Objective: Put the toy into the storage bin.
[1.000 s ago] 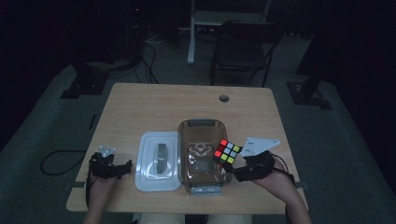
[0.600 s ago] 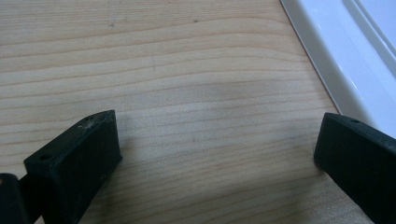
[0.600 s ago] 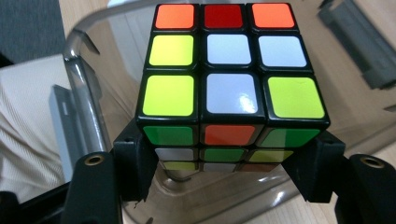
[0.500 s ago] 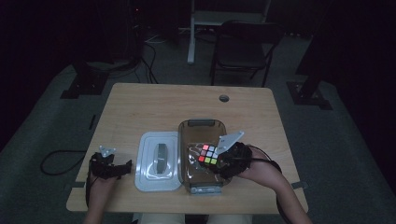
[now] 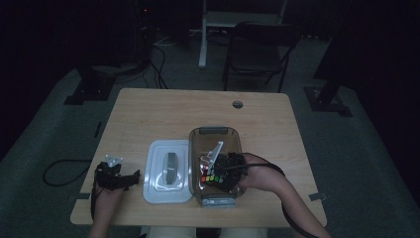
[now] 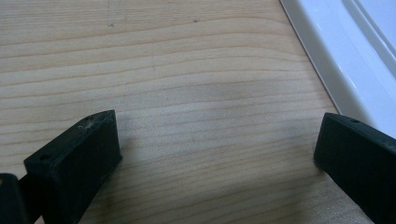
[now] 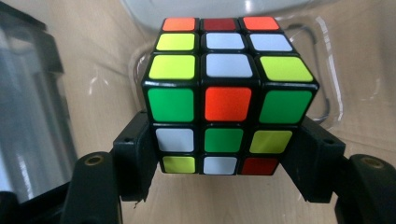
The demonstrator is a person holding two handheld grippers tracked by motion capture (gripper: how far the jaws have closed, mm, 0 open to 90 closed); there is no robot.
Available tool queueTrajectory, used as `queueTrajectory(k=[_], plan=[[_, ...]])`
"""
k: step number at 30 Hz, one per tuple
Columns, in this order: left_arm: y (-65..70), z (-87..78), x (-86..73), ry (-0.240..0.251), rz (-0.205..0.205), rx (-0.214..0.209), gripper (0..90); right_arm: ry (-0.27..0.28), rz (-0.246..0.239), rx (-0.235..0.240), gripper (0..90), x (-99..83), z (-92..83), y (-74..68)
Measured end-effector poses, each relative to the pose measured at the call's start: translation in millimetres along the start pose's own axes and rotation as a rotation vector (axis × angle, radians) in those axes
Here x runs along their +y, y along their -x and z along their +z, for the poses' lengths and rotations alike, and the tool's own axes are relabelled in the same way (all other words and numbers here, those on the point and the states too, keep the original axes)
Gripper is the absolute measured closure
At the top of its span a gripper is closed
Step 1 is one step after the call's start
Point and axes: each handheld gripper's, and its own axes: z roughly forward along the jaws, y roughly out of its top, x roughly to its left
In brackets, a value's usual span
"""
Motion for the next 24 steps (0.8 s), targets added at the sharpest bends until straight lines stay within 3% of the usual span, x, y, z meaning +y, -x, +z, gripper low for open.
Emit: queueTrajectory(k=[6, 16, 22, 24], plan=[[0.1, 0.0, 0.0, 0.000, 0.001, -0.001, 1.1, -0.075, -0.034, 0.004, 34.0, 10.3, 13.4, 1.1], [0.1, -0.1, 0.1, -0.001, 0.002, -0.002, 1.1, -0.131, -0.046, 0.019, 34.1, 22.2, 31.1, 6.0], [0.2, -0.1, 0.1, -0.001, 0.005, -0.004, 1.1, -0.175, -0.053, 0.004, 34.0, 27.7, 37.8, 6.2], [0.2, -0.1, 0.1, -0.001, 0.005, -0.004, 1.1, -0.154, -0.045, 0.006, 34.0, 29.6, 37.6, 7.4]])
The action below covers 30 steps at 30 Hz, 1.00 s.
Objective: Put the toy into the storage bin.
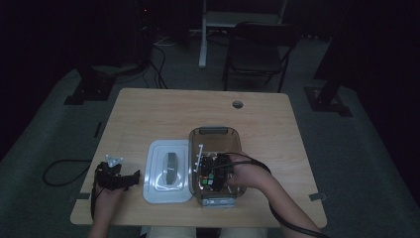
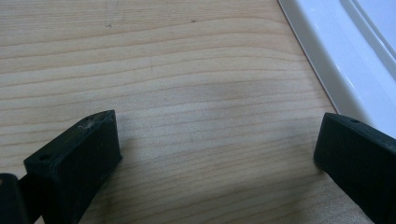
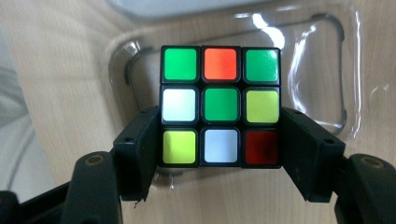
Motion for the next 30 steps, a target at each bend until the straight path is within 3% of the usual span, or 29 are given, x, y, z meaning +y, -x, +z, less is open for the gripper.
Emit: queueTrajectory(k=[10, 26, 30], plan=[[0.0, 0.2, -0.1, 0.003, -0.001, 0.000, 1.1, -0.016, 0.011, -0.006, 31.2, 1.8, 5.3, 1.6], [0.0, 0.1, 0.0, 0.001, 0.000, -0.001, 1.1, 0.198, 0.133, 0.031, 24.1, -16.8, -21.3, 9.7], [0.0, 0.1, -0.1, 0.002, -0.001, -0.001, 1.1, 0.258, 0.179, 0.014, 21.6, -26.4, -26.4, 10.9]])
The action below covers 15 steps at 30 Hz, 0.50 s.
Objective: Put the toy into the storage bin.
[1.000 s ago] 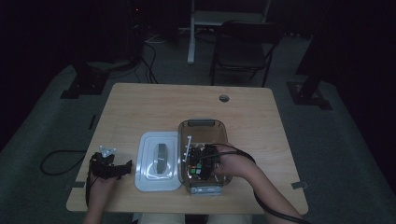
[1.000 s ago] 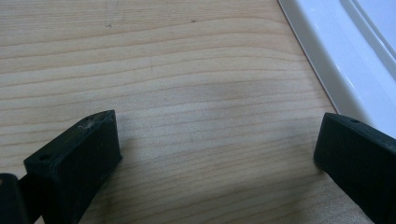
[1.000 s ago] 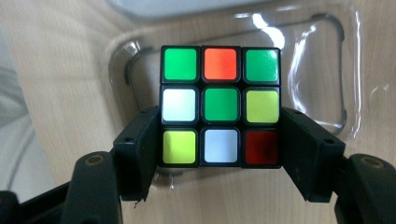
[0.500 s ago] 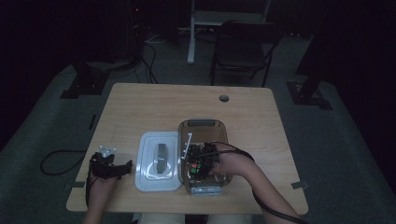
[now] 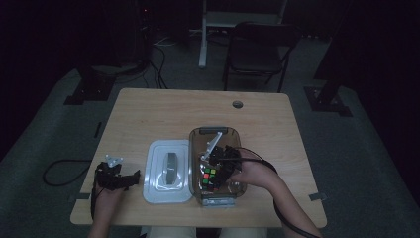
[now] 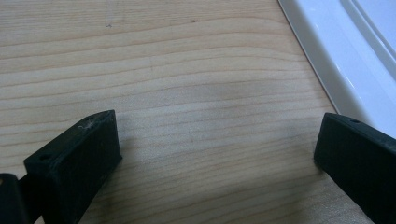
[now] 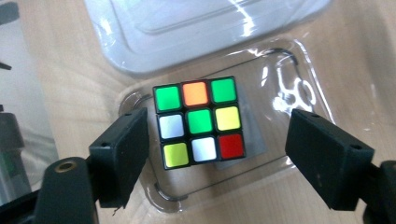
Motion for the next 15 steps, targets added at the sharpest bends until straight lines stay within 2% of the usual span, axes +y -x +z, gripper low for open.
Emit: queueTrajectory(k=[6, 7, 9, 15], plan=[[0.0, 0.0, 0.0, 0.000, 0.000, 0.000, 1.1, 0.082, 0.039, 0.000, 20.6, -10.6, -7.7, 1.9], [0.0, 0.0, 0.0, 0.000, 0.000, 0.000, 1.1, 0.082, 0.039, 0.000, 20.6, -10.6, -7.7, 1.9], [0.0, 0.0, 0.0, -0.001, 0.001, 0.000, 1.1, 0.138, 0.056, -0.015, 19.9, -15.7, -13.6, 3.3], [0.0, 0.0, 0.0, 0.000, 0.000, 0.000, 1.1, 0.245, 0.106, -0.044, 19.8, -27.6, -26.4, 6.3]])
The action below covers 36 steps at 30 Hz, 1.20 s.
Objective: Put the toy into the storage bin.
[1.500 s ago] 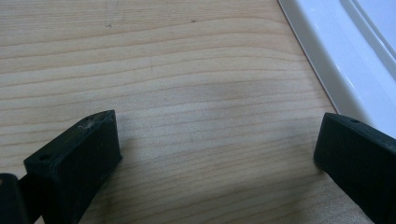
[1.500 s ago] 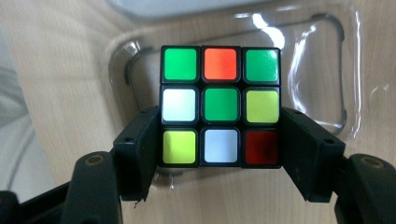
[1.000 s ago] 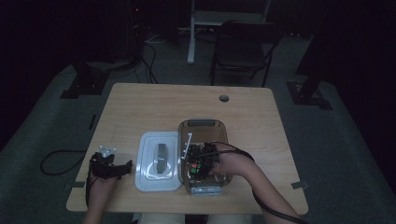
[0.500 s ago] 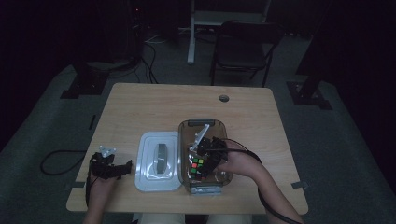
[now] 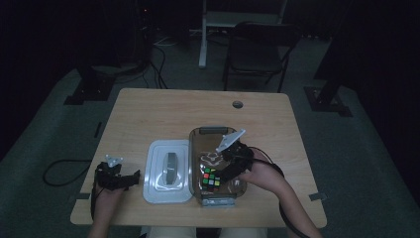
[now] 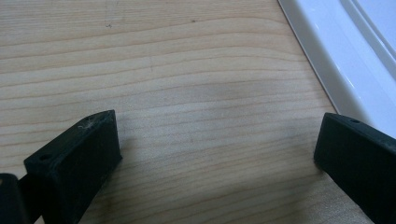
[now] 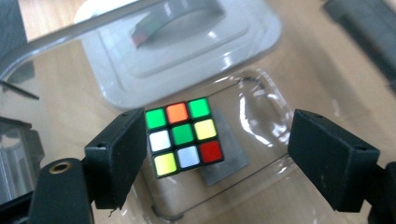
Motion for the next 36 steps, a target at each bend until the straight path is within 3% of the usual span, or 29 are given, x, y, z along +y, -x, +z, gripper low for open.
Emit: queueTrajectory(k=[4, 8, 17, 22, 29, 30, 36], plan=[[0.0, 0.0, 0.0, 0.000, 0.000, 0.000, 1.1, 0.053, 0.021, -0.023, 19.6, -5.5, -6.9, 3.2], [0.0, 0.0, 0.0, 0.000, 0.000, 0.000, 1.1, 0.130, 0.071, -0.053, 18.4, -16.7, -18.9, 9.0], [0.0, 0.0, 0.0, 0.000, 0.000, 0.000, 1.1, 0.225, 0.143, -0.111, 13.9, -36.7, -36.2, 19.1], [0.0, 0.1, -0.1, 0.001, 0.000, 0.001, 1.1, 0.290, 0.207, -0.157, 13.2, -54.7, -46.8, 26.2], [0.1, 0.1, 0.0, 0.002, -0.002, 0.001, 1.0, 0.309, 0.267, -0.212, 13.6, -74.8, -54.2, 34.8], [0.0, 0.0, 0.0, 0.000, 0.000, 0.000, 1.1, 0.314, 0.294, -0.228, 13.6, -84.6, -56.0, 39.2], [0.0, 0.0, 0.0, 0.000, 0.000, 0.000, 1.1, 0.314, 0.348, -0.264, 13.5, -106.2, -54.7, 46.2]])
